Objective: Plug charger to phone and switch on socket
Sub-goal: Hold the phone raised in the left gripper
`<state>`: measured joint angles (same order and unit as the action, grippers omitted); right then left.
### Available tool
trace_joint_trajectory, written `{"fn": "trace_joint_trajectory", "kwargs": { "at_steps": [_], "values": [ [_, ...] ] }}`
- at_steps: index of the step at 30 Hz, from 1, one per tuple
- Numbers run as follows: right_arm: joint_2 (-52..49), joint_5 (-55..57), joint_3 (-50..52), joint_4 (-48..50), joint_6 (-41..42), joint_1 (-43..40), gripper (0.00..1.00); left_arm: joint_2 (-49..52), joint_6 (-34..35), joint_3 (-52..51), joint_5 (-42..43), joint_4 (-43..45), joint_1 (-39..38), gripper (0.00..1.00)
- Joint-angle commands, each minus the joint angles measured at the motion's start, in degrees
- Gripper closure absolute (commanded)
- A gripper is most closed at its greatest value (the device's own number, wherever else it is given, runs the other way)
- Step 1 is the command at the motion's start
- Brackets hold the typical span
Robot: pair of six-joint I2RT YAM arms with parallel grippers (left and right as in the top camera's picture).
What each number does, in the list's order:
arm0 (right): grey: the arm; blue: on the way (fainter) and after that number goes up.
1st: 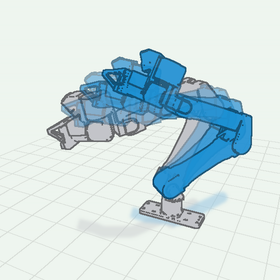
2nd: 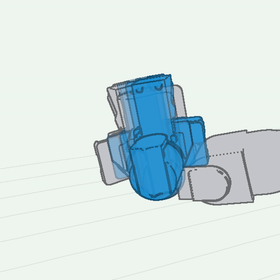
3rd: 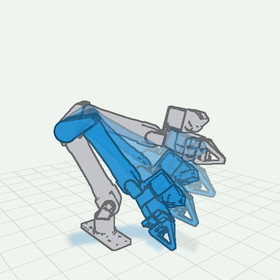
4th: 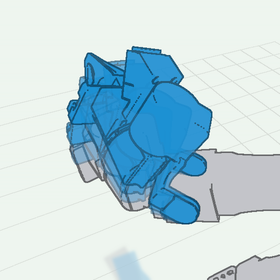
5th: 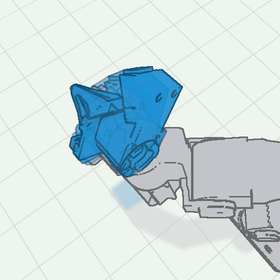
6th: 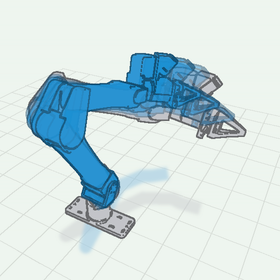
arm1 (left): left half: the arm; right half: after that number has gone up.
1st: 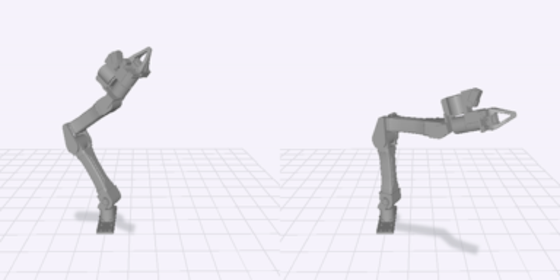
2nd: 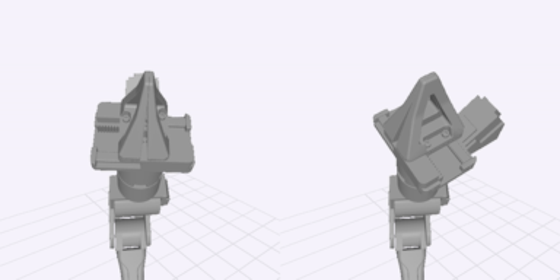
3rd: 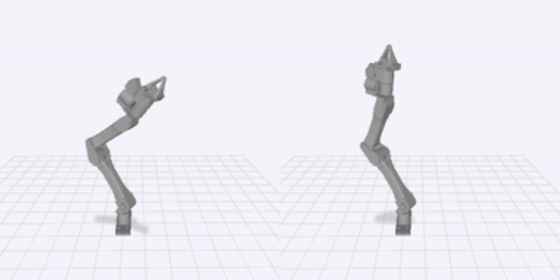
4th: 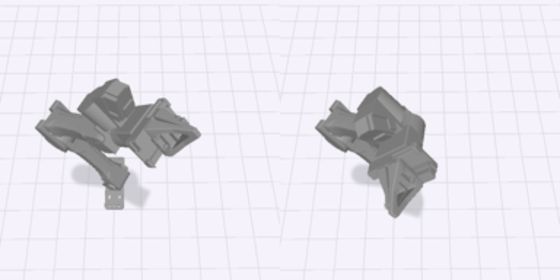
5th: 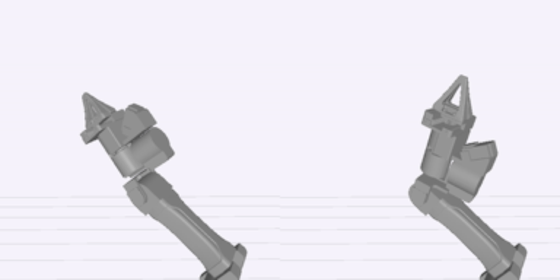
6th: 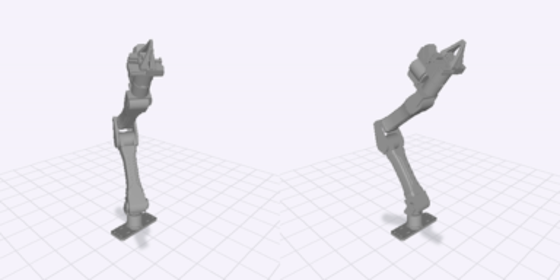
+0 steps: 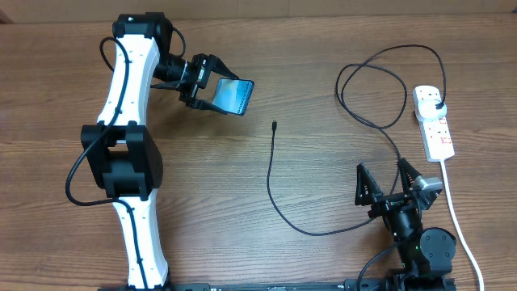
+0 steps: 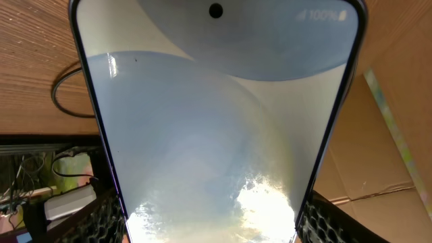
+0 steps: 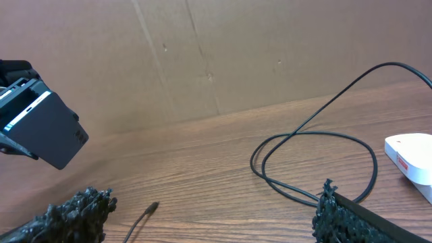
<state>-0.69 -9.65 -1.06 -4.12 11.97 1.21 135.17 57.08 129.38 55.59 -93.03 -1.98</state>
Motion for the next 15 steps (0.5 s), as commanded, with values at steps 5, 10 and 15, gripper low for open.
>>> {"fn": "trace_joint_trajectory", "kwargs": {
  "at_steps": [5,10,15],
  "values": [
    [0.52,-0.02,0.61,0.20,-0.07,0.33,0.00,-0.39,0.81,1.68,2.93,-0.11,0.13,0.37],
    [0.52,-0.02,0.61,0.20,-0.07,0.33,0.00,-0.39,0.81,1.68,2.95,-0.15,0.13,0.37],
    [0.52,-0.02,0.61,0.20,-0.07,0.33,0.00,-0.39,0.79,1.68,4.90,-1.01,0.15,0.37]
  ]
}}
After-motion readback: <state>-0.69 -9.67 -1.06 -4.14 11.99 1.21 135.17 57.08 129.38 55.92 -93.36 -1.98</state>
